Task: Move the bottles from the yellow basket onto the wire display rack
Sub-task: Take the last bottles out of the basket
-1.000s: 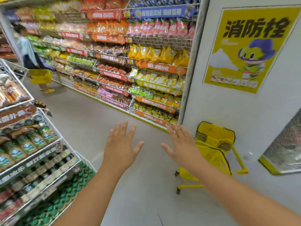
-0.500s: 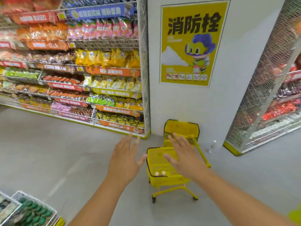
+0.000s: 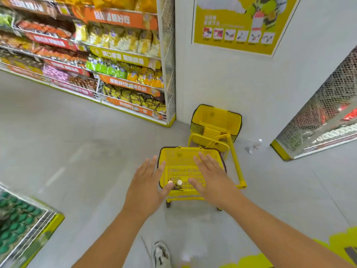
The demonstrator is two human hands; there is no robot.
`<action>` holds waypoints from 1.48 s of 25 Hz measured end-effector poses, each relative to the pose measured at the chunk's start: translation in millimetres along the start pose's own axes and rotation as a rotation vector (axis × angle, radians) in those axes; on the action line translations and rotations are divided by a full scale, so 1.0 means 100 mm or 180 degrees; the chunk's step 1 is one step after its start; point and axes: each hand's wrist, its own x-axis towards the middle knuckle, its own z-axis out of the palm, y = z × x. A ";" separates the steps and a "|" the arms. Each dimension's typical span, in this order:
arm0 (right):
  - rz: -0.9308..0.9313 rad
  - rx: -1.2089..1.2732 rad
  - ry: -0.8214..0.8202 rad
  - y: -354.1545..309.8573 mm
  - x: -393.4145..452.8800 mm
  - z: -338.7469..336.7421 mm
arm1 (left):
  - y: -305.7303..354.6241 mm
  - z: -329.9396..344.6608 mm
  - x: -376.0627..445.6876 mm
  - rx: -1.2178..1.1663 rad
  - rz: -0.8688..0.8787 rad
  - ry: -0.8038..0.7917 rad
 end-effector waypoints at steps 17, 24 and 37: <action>0.0606 0.0753 -0.1275 1.23 1.95 2.65 | -1.12 3.22 1.42 -0.0772 -0.0410 -0.0862; 0.0489 0.0857 -0.1671 1.71 2.37 3.55 | -1.21 4.13 1.72 -0.0992 -0.0503 -0.1403; -0.0017 0.1174 -0.2000 1.95 2.57 4.38 | -1.32 4.80 2.10 -0.0661 -0.0856 -0.2895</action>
